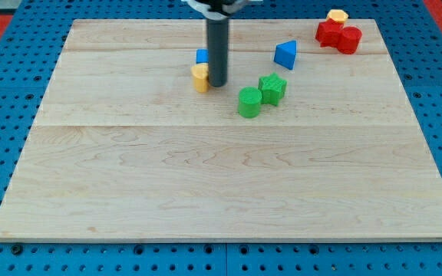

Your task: Place green circle to the left of green star

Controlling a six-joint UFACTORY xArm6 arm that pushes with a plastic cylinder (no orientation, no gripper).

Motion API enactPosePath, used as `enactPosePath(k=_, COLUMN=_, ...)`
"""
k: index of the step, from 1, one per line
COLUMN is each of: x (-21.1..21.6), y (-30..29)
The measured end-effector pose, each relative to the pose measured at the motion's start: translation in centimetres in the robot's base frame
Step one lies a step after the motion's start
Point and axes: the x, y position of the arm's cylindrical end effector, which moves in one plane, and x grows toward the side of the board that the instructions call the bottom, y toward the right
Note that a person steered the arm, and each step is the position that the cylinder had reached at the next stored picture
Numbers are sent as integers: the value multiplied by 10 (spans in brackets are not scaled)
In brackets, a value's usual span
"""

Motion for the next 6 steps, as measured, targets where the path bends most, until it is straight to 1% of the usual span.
enactPosePath(k=1, x=-17, y=-37)
enactPosePath(k=2, x=-25, y=-98)
enactPosePath(k=3, x=52, y=-91)
enactPosePath(k=4, x=138, y=-27)
enactPosePath(k=5, x=141, y=80)
enactPosePath(k=6, x=89, y=82)
